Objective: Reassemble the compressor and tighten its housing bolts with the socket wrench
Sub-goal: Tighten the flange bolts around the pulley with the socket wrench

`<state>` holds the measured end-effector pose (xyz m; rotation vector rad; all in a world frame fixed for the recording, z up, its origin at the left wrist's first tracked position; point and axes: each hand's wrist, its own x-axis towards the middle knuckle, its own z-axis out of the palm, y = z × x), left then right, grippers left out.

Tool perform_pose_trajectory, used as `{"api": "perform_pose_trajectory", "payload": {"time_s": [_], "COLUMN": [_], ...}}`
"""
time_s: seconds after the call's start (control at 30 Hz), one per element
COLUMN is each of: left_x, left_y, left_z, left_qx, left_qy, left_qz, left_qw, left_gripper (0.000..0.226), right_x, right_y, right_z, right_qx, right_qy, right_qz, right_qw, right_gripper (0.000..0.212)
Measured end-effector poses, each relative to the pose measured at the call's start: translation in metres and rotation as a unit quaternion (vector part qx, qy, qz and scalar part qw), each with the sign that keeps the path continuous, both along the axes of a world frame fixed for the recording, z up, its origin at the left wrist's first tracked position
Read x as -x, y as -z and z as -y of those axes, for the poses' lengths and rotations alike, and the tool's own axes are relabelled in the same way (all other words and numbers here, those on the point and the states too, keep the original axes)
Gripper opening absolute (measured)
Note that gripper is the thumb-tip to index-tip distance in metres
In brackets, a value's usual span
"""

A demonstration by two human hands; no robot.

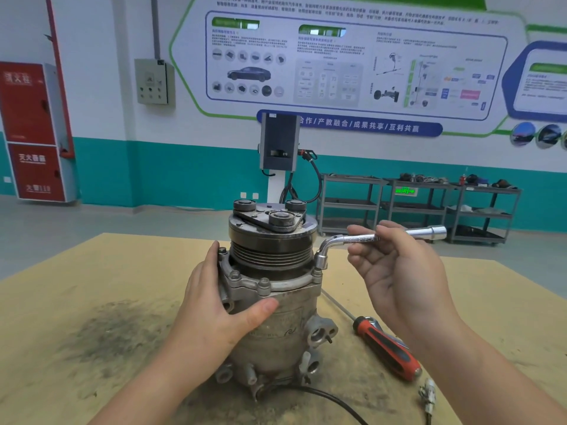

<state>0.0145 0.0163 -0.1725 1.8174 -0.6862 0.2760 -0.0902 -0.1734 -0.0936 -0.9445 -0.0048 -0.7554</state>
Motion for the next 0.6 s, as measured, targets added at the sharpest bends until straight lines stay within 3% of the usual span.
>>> {"api": "perform_pose_trajectory", "payload": {"time_s": [0.43, 0.6], "left_x": [0.0003, -0.0003], "left_y": [-0.0003, -0.0005], "left_z": [-0.0001, -0.0004], "left_qx": [-0.017, -0.024], "left_qy": [-0.022, -0.025], "left_qz": [0.012, 0.010], "left_qw": [1.000, 0.999], "left_gripper": [0.138, 0.142], "right_x": [-0.0052, -0.0042], "right_y": [-0.0013, -0.0014], "right_z": [0.0093, 0.0078], "right_qx": [-0.077, -0.043], "right_qy": [-0.098, -0.081], "right_qz": [-0.052, -0.039], "right_qw": [0.991, 0.995], "right_gripper": [0.006, 0.009]}}
